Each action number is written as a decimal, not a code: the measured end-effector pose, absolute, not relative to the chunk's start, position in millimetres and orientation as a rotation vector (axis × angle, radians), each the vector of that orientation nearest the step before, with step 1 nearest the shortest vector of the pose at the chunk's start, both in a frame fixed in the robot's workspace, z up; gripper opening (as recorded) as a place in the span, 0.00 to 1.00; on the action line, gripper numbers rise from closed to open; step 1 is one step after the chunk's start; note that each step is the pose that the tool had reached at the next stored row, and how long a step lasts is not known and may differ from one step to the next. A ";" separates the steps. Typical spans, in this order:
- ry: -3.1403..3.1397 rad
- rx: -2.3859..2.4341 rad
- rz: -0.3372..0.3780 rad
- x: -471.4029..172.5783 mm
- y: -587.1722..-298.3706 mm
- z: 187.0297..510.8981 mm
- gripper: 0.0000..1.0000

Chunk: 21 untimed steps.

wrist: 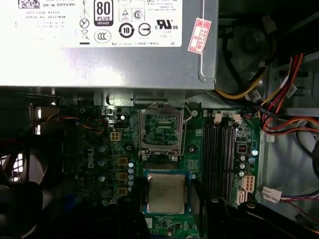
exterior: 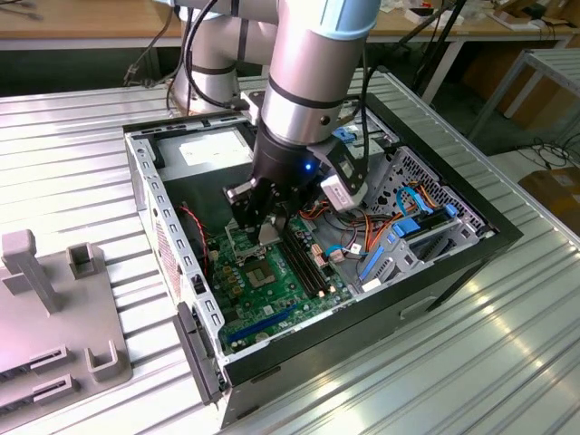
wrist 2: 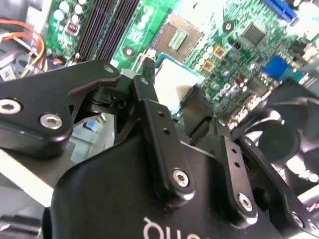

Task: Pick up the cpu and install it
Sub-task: 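Place the cpu into insertion slot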

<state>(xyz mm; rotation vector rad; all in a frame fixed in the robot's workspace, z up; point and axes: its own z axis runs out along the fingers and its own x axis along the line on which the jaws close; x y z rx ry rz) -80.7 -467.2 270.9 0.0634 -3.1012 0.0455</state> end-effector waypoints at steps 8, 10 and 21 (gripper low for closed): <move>-3.101 0.058 0.045 -81.8 -471.4 252.2 0.47; -3.101 0.058 0.045 -83.1 -471.4 248.5 0.47; -3.101 0.058 0.045 -85.0 -482.1 221.0 0.47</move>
